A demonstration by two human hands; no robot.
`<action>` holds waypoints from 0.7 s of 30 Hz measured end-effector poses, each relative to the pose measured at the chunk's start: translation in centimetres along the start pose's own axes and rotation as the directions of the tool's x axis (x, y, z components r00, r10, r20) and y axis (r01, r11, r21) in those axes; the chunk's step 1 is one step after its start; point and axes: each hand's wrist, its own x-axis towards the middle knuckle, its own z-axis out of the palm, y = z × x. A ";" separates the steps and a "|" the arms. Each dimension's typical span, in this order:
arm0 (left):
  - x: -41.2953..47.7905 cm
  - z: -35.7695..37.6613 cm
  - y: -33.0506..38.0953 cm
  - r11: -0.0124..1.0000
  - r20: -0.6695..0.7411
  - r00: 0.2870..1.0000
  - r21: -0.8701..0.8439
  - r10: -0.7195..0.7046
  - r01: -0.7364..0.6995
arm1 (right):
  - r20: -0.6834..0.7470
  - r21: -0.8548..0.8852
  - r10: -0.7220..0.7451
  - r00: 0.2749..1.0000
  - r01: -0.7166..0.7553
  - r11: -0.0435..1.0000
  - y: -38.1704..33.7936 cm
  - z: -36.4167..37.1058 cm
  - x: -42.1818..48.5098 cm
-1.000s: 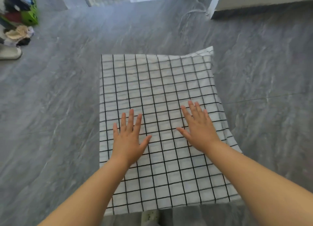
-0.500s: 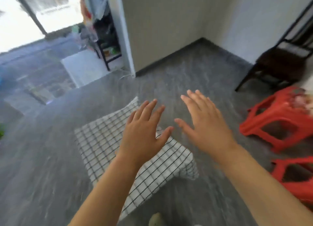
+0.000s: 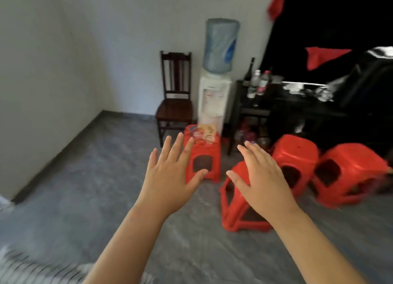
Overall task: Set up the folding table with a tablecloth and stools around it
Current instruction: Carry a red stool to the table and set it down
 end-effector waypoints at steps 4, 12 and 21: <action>6.0 5.2 8.4 0.998 0.075 0.995 0.004 0.067 -0.067 | 0.030 -0.012 0.107 0.994 -0.107 0.994 10.9 -1.4 0.4; 15.2 14.0 15.7 0.995 0.108 0.989 0.007 0.103 -0.104 | 0.050 -0.038 0.190 0.980 -0.188 0.981 24.4 1.1 4.9; 26.9 30.0 15.2 0.998 0.242 0.970 -0.049 0.038 -0.027 | 0.131 -0.096 0.373 0.919 -0.363 0.927 36.5 14.2 13.6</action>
